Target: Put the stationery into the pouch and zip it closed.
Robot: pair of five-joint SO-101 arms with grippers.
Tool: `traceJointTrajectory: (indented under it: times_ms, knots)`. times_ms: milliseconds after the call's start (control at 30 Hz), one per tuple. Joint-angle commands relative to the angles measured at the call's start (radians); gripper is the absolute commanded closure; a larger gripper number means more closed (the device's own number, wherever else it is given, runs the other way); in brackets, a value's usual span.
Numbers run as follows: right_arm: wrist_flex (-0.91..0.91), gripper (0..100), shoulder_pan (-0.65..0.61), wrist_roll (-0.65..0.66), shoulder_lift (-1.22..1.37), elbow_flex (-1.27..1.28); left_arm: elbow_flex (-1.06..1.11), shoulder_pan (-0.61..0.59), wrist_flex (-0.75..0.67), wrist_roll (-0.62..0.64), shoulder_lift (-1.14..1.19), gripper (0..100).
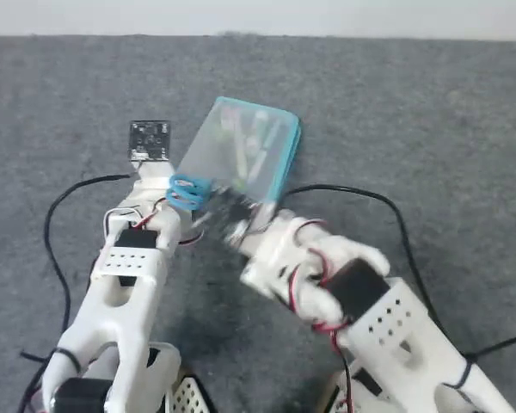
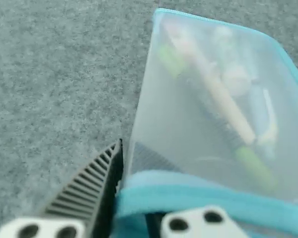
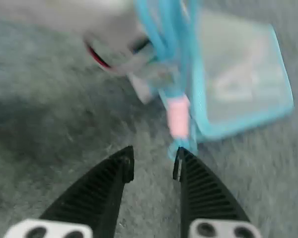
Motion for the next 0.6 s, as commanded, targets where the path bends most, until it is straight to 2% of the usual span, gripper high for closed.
traceJointTrajectory:
  times_ms: [0,100,200,467,567]
  knots:
    - [-0.139,86.2,0.133,-0.028,-0.054,0.054,-0.082,-0.084,0.012,0.031,0.002,99]
    - [-0.303,86.3,0.185,-0.078,-0.028,0.057,-0.081,-0.078,0.017,0.031,0.002,99]
    - [-0.430,86.3,0.185,-0.092,0.062,0.020,-0.074,-0.052,0.018,0.031,0.002,99]
    - [-0.659,86.3,0.180,-0.143,0.496,-0.210,-0.068,-0.034,0.018,0.031,0.003,99]
    - [-0.716,86.3,0.143,-0.143,0.599,-0.259,-0.068,-0.034,0.018,0.031,0.003,99]
